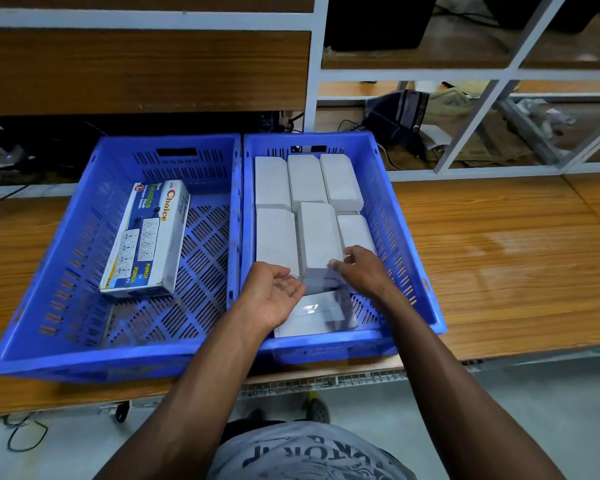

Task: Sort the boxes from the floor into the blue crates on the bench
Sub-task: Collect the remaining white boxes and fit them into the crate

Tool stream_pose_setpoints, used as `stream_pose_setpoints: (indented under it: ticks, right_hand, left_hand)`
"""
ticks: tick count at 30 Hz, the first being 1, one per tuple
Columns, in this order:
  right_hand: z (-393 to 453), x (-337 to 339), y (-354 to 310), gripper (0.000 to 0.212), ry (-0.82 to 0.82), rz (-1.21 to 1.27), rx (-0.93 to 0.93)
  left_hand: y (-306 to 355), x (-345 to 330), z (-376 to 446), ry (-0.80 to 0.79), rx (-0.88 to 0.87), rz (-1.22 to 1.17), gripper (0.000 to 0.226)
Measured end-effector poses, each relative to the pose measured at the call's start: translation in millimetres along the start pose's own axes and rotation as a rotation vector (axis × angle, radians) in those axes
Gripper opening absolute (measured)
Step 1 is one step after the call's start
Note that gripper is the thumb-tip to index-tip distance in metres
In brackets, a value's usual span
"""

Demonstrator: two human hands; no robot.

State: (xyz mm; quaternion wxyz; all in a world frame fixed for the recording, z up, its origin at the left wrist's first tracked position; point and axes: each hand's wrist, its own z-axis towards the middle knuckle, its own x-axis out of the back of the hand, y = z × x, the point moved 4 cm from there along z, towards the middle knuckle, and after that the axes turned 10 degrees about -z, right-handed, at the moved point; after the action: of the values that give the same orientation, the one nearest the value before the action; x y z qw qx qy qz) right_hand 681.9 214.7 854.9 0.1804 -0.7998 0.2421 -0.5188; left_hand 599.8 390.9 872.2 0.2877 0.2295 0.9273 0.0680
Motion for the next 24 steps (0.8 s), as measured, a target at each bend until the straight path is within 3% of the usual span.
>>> stream_pose_setpoints:
  ticks: [4, 16, 21, 24]
  right_hand:
    - [4, -3, -5, 0.062, 0.0, -0.002, -0.009]
    - [9, -11, -4, 0.054, -0.044, 0.103, -0.043]
    - [10, -14, -4, 0.065, -0.048, 0.104, -0.047]
    - [12, -14, -3, 0.067, -0.053, 0.126, -0.06]
  left_hand:
    - [-2, 3, 1, 0.009, 0.006, 0.008, 0.015]
    - [-12, 4, 0, 0.048, 0.017, 0.171, 0.039]
    - [-26, -6, 4, 0.026, 0.057, 0.173, 0.046]
    - [-30, -10, 11, 0.02, 0.067, 0.17, 0.038]
